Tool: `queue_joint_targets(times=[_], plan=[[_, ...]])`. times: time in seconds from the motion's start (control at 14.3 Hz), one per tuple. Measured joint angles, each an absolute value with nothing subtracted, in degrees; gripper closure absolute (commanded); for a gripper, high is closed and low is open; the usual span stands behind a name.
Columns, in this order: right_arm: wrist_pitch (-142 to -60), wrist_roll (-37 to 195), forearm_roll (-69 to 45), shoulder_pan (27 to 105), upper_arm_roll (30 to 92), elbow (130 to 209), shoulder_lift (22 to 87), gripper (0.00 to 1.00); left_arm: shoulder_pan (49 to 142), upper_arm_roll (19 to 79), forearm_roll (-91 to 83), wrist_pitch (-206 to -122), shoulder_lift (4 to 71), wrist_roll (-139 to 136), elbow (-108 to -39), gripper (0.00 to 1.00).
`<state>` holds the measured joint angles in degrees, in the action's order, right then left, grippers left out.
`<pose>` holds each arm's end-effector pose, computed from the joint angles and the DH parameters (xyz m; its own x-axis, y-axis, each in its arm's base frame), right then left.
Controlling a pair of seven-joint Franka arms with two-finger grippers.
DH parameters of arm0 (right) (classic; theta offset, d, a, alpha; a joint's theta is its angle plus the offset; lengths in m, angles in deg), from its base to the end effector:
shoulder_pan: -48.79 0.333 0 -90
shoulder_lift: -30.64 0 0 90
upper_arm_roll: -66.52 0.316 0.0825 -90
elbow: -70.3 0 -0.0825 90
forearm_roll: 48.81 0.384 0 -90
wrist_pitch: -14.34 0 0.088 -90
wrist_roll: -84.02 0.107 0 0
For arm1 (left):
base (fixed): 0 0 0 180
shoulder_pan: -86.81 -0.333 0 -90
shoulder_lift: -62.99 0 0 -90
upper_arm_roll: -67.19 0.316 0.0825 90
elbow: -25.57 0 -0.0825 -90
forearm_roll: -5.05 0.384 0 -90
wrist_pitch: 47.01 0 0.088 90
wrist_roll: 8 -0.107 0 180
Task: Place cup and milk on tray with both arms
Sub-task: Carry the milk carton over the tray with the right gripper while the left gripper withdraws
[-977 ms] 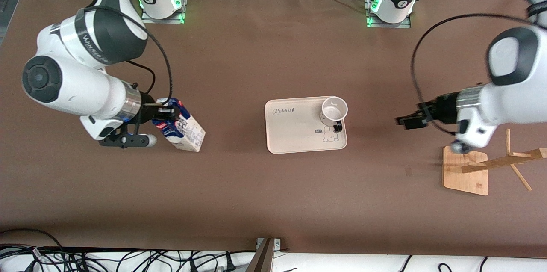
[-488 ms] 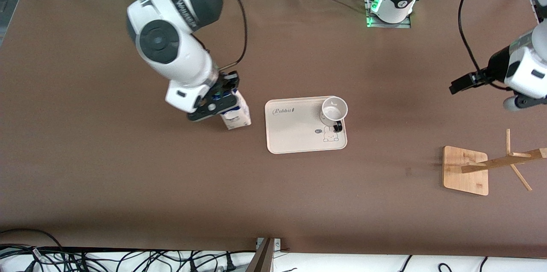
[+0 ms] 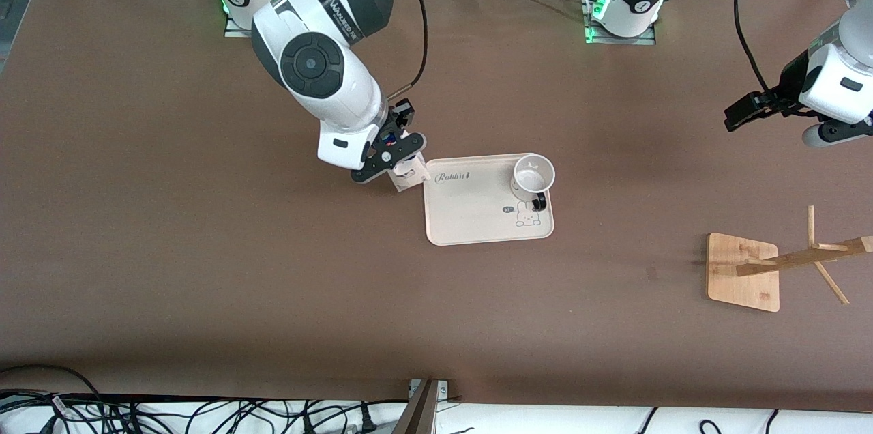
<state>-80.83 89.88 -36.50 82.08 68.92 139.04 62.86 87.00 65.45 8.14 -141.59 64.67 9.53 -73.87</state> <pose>0.5671 0.4244 0.4520 0.8710 0.4749 -0.1260 0.4424 -0.8696 -0.2194 0.5466 -0.0133 0.5696 0.9637 0.2644 -0.0367 0.2615 -0.9628 -0.0685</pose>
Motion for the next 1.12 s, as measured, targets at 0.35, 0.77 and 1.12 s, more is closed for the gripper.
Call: queue_joint_targets(times=[0.35, 0.77, 1.12], plan=[[-85.74, 97.98, -34.17, 82.45, 68.83, 136.47, 67.22, 0.63, 87.07, 64.12, 8.14, -141.77, 65.08, 9.51, -73.86, 0.0], [-86.44, 107.25, -34.15, 85.91, 69.01, 136.31, 69.02, 0.63, 86.89, 64.27, 8.14, -142.45, 64.92, 9.61, -71.24, 0.0], [-92.24, 114.6, -33.78, 89.08, 69.07, 136.31, 70.9, 0.63, 86.61, 64.63, 8.14, -142.28, 62.83, 9.56, -68.58, 0.0]])
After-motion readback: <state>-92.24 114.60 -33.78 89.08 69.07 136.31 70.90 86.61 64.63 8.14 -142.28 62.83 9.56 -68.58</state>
